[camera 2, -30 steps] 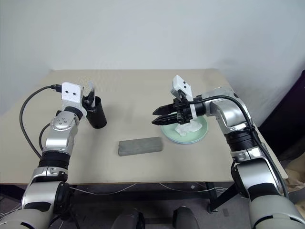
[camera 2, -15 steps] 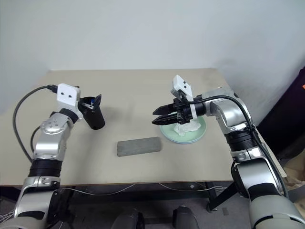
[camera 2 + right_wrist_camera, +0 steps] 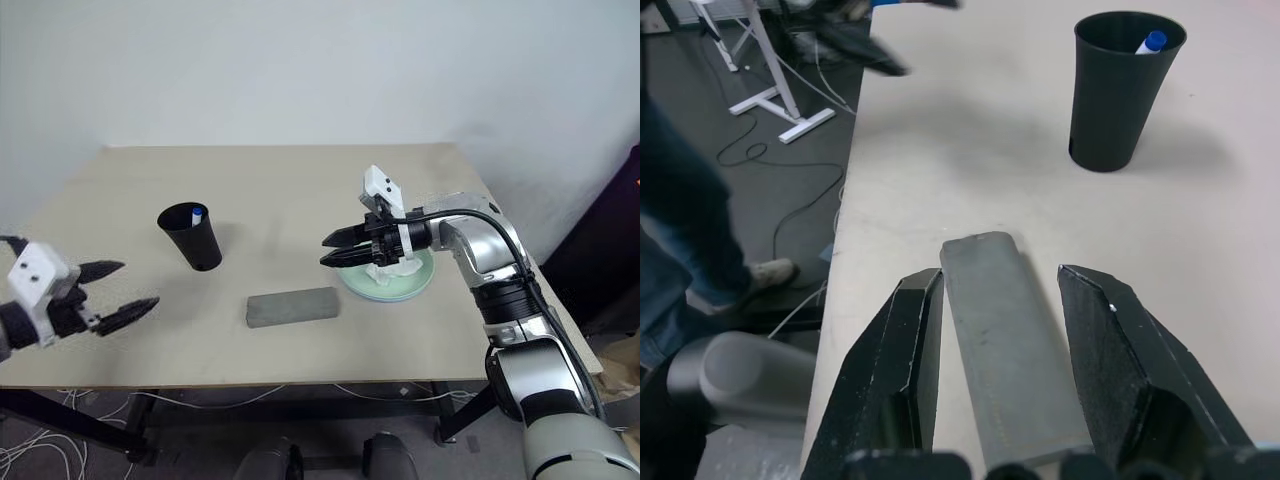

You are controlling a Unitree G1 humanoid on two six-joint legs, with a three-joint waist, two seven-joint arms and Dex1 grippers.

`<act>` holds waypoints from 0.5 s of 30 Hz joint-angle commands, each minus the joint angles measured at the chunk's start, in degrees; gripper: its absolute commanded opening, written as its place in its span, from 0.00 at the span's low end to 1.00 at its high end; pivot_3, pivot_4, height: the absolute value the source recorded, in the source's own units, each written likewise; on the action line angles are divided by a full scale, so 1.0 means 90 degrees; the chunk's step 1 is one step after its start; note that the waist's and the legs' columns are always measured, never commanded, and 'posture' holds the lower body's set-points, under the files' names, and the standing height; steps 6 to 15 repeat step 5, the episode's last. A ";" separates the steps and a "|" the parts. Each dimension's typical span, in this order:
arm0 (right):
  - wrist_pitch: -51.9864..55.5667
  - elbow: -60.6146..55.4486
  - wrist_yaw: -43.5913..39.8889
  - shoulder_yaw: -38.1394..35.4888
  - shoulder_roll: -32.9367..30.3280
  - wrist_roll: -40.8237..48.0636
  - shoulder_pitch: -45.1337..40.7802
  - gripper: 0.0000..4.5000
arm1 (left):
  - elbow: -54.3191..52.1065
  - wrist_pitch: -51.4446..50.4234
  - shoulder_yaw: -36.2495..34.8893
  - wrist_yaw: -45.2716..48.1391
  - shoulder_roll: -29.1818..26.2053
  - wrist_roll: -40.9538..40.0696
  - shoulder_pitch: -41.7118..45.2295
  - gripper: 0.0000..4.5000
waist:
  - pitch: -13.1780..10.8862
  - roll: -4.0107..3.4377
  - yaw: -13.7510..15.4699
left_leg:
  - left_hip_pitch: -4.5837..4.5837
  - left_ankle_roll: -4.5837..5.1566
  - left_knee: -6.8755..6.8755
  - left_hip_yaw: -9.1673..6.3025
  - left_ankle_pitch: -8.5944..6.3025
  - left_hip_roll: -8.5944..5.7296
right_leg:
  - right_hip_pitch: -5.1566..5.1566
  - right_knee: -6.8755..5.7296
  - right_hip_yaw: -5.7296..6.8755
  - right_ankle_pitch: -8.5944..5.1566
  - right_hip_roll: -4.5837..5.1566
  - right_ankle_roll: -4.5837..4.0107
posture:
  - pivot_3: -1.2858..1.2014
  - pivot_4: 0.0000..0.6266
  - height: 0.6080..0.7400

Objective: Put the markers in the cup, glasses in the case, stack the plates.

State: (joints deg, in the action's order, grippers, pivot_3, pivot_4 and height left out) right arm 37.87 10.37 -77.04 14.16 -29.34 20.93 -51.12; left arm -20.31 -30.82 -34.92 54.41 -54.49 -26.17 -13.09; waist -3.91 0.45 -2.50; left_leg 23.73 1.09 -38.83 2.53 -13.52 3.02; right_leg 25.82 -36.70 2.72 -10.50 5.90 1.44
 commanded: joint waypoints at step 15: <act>0.0510 -0.0822 0.0120 0.0044 0.0266 0.0374 0.0030 0.44 | -0.0743 -0.0841 -0.1062 0.0003 0.0131 -0.0477 -0.0557 1.00 | -0.0001 -0.0004 0.0000 | 0.0002 -0.0022 -0.0002 0.0018 0.0000 0.0065 | 0.0025 0.0004 0.0093 0.0005 0.0007 -0.0009 | 0.52 0.00 0.71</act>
